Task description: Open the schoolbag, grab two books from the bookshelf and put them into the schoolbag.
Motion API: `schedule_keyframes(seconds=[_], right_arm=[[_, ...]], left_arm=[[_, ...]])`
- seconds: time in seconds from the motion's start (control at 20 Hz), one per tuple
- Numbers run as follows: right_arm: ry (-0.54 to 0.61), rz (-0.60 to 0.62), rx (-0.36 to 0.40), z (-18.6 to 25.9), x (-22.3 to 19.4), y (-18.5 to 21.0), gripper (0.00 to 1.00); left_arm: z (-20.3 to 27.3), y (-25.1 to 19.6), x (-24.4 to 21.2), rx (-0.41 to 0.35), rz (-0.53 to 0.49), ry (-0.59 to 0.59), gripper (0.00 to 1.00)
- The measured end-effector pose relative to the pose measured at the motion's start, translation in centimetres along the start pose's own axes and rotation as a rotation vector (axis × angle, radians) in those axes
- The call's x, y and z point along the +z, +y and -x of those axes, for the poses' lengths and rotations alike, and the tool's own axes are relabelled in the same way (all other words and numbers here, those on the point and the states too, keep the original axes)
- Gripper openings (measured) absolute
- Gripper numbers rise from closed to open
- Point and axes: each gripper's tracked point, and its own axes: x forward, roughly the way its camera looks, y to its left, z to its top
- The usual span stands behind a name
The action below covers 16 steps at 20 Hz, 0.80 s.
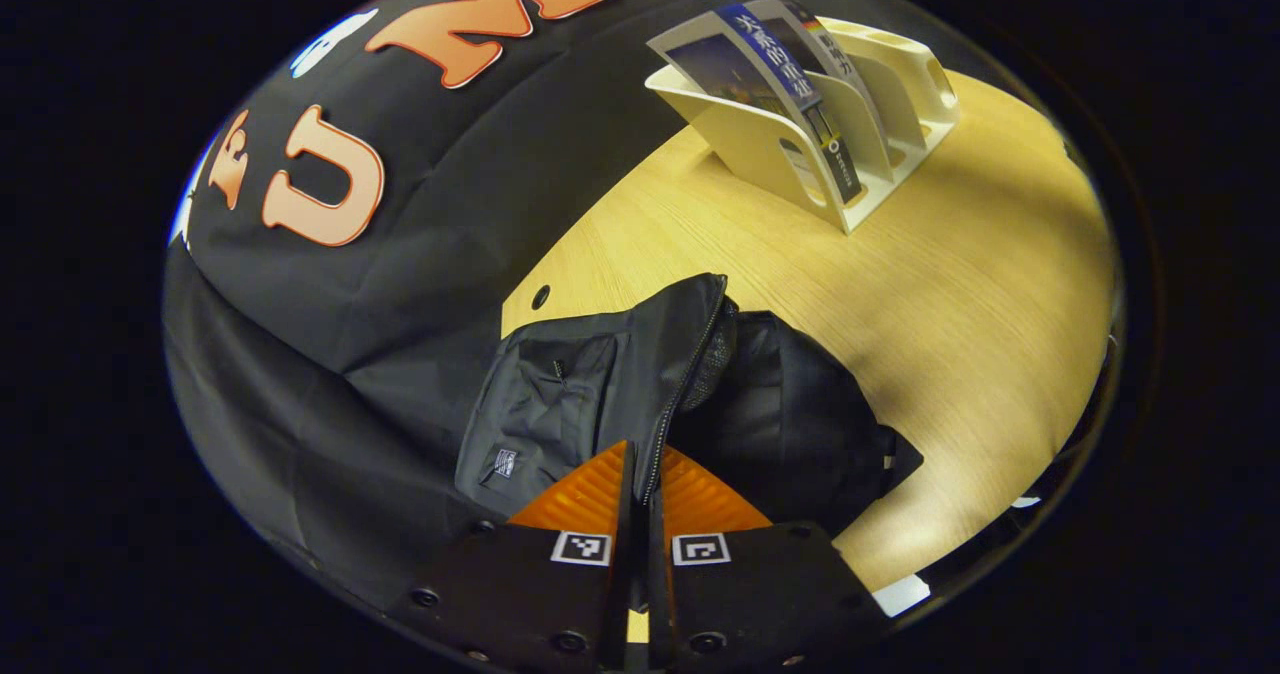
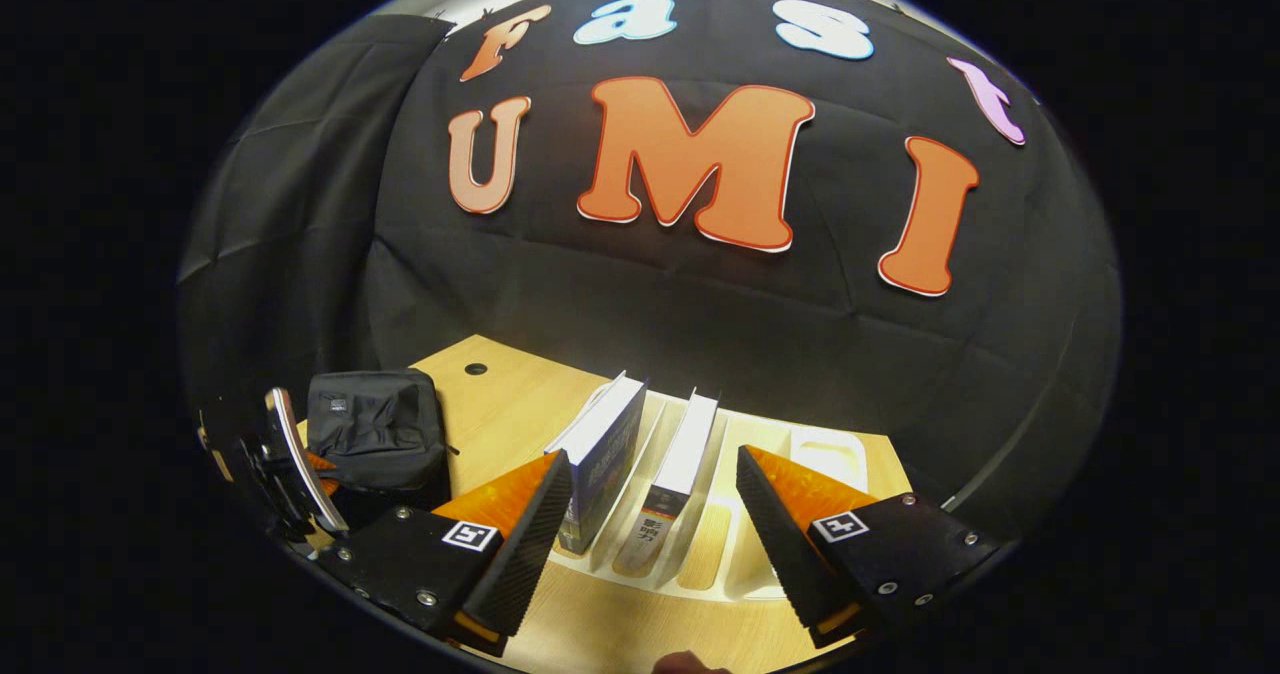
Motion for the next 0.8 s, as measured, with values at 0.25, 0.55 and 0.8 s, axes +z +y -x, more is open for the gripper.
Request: schedule_keyframes(seconds=[0.25, 0.55, 0.8], right_arm=[[0.087, -0.029, 0.018, -1.7, 1.0, 2.2, 0.98], [0.187, -0.025, -0.013, -3.6, 2.2, 3.2, 0.98], [0.262, 0.046, -0.036, -5.5, 2.7, 3.8, 0.99]], left_arm=[[1.4, 3.8, 1.2, -0.123, 0.017, -0.031, 0.07], [3.2, 9.2, 4.4, -0.223, 0.066, -0.1, 0.07], [2.9, 11.9, 5.4, -0.306, 0.055, -0.085, 0.06]])
